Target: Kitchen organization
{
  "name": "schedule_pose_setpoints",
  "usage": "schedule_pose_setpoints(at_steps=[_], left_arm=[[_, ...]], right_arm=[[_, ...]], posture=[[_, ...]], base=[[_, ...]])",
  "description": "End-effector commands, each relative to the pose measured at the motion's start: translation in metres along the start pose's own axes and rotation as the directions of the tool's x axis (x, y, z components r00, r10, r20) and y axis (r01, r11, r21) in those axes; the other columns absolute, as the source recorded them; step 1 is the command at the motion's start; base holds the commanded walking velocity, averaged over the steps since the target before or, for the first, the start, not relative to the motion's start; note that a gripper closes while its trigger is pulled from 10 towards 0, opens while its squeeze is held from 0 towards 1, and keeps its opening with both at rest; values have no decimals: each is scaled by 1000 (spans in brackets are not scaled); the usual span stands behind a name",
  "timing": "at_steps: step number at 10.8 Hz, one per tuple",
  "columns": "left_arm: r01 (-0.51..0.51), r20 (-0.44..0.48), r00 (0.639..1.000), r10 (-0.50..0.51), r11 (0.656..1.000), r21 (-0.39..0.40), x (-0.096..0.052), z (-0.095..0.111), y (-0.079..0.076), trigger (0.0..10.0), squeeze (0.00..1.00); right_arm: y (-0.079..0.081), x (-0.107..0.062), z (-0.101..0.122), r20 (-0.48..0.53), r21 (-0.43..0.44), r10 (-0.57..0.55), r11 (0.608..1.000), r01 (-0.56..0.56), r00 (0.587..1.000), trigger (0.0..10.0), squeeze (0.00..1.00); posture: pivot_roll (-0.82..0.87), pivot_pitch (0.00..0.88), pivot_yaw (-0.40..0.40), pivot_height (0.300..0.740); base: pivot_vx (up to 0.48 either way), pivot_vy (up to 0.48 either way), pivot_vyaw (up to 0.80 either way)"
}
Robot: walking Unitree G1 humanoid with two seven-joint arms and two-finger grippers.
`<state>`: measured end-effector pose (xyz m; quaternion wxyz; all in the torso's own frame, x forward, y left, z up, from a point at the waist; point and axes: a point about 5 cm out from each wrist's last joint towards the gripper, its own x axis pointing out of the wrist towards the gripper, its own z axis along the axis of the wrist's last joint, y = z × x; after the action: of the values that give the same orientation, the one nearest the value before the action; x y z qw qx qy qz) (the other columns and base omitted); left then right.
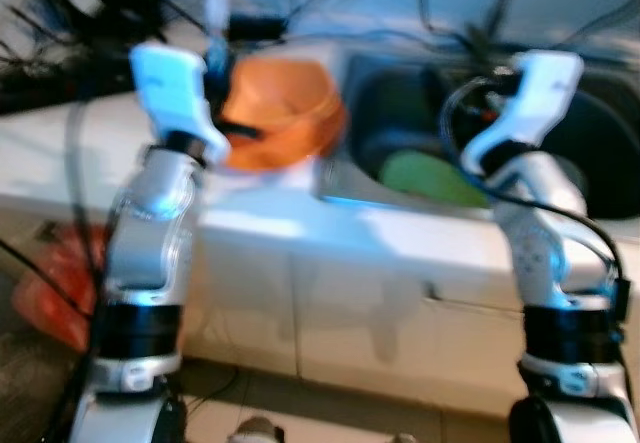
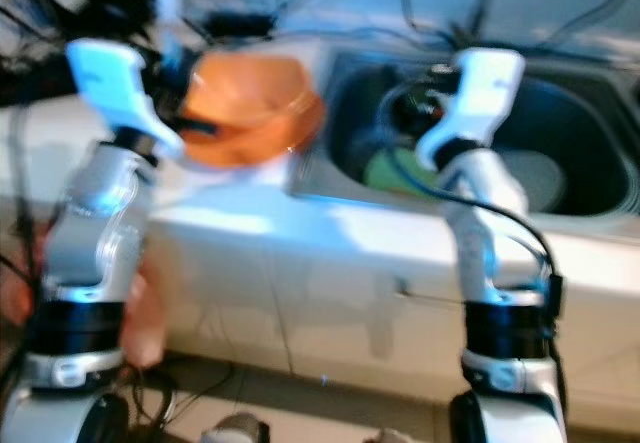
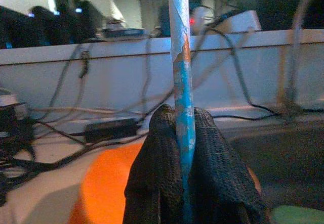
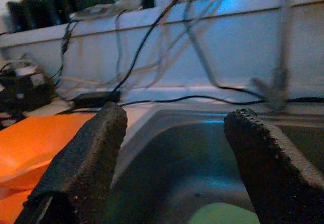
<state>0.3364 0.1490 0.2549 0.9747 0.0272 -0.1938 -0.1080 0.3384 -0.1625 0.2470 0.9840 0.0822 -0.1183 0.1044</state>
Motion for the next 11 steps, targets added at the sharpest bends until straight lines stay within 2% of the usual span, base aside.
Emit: schedule_pose_setpoints(at_steps=[1, 3, 4, 6, 11], left_arm=[[-11, 13, 1000, 11, 1000, 13, -3, 4, 4, 0, 0], [-11, 4, 1000, 11, 1000, 13, -3, 1, 3, 0, 0], [-16, -7, 1000, 16, 1000, 11, -3, -1, 4, 0, 0], [-18, -6, 1000, 18, 1000, -4, -2, 0, 4, 0, 0], [-45, -11, 999, 45, 998, -51, -2, 0, 11, 0, 0]], right_arm=[[4, 2, 2, 7, 2, 11, 1000, -11, 1000, 10000, 0], [5, 3, 2, 4, 4, 11, 1000, -11, 1000, 10000, 0], [4, 2, 3, 4, 4, 10, 1000, -10, 1000, 10000, 0], [3, 2, 3, 5, 2, 6, 1000, -6, 1000, 10000, 0], [3, 2, 7, 22, -19, 22, 1000, -22, 1000, 10000, 0]], posture=[[114, 80, 4, 740], [111, 80, 3, 740], [108, 81, 3, 740], [105, 83, 0, 740], [102, 87, -3, 740]], base=[[0, 0, 0], [0, 0, -578], [0, -409, -444], [127, -347, 0], [0, 0, 0]])
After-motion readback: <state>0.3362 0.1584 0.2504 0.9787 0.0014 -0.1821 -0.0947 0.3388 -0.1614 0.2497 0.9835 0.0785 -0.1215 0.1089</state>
